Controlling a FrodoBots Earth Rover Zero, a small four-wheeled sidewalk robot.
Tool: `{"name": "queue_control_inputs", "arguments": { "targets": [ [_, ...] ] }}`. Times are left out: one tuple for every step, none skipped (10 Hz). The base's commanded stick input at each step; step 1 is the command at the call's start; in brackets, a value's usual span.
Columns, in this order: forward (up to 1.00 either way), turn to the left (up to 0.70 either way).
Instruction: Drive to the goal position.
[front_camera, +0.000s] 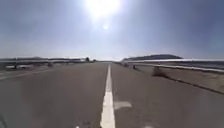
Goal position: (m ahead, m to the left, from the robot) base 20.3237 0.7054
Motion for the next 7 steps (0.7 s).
{"name": "queue_control_inputs", "arguments": {
  "targets": [
    [0.70, 0.00],
    [0.70, 0.00],
    [0.70, 0.00],
    [0.70, 0.00],
    [0.70, 0.00],
    [0.70, 0.00],
    [0.70, 0.00]
  ]
}}
